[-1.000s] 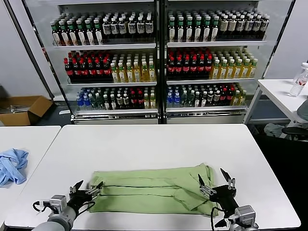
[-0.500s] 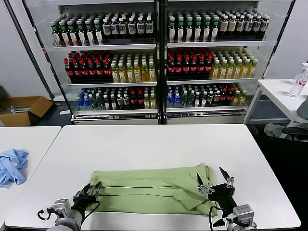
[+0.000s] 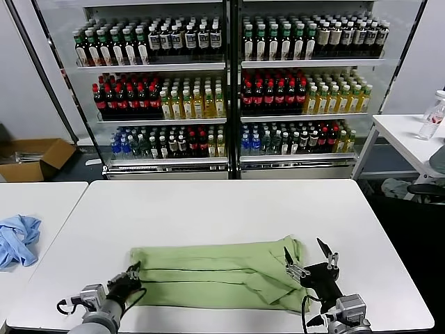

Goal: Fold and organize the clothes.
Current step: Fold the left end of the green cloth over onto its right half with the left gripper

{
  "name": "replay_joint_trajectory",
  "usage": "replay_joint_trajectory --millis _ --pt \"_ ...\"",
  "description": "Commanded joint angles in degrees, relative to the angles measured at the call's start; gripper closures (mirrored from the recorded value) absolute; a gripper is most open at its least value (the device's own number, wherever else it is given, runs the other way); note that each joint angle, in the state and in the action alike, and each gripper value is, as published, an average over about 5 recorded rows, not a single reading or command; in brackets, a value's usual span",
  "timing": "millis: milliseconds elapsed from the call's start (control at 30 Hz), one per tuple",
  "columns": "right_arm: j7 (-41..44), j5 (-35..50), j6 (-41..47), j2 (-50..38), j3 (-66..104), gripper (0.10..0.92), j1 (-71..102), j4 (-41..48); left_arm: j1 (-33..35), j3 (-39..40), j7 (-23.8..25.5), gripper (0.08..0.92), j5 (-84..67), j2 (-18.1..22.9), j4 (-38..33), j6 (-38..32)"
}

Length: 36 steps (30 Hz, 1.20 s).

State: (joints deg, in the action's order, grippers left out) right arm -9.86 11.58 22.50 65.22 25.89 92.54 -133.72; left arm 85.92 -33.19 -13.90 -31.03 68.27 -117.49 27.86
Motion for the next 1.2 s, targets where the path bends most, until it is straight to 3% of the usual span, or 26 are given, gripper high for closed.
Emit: replay_joint_trajectory --millis 33,200,333,500,633,800,1000,1200 --pt "0.0 -0.4 0.0 0.2 0.1 0.203 -0.2 0.1 -1.8 -11.1 0.2 0.894 11.1 -5.5 -1.1 1.0" --pt "-0.1 -0.5 0.0 0.7 0.1 0.202 -0.4 0.4 -1.8 -21.3 1.1 0.894 15.1 -10.8 4.5 0.6" --pt "0.0 -0.6 0.1 1.2 0.1 0.203 -0.4 0.4 -1.3 -20.7 1.2 0.894 11.5 -10.6 2.0 2.9" --pt "-0.1 -1.1 0.5 1.8 -0.2 0.202 -0.2 0.3 2.0 -5.3 0.9 0.894 -3.0 -5.3 -14.3 5.3" --pt "-0.3 -1.2 1.0 2.1 0.1 0.203 0.8 -0.8 1.9 9.5 1.8 0.894 -11.0 -1.6 -19.7 5.2" --pt "-0.3 -1.7 0.9 2.5 0.5 0.203 1.6 -0.9 -3.0 18.4 2.7 0.894 -11.4 2.6 -12.7 2.4" --pt "-0.2 -2.3 1.0 3.0 0.5 0.203 2.5 -1.7 -8.3 19.6 2.9 0.894 -11.3 5.5 -4.5 -0.3" --pt "-0.2 -2.7 1.1 2.8 0.4 0.202 2.7 -1.7 -11.0 22.1 2.9 0.894 -10.6 8.4 -1.9 -1.3"
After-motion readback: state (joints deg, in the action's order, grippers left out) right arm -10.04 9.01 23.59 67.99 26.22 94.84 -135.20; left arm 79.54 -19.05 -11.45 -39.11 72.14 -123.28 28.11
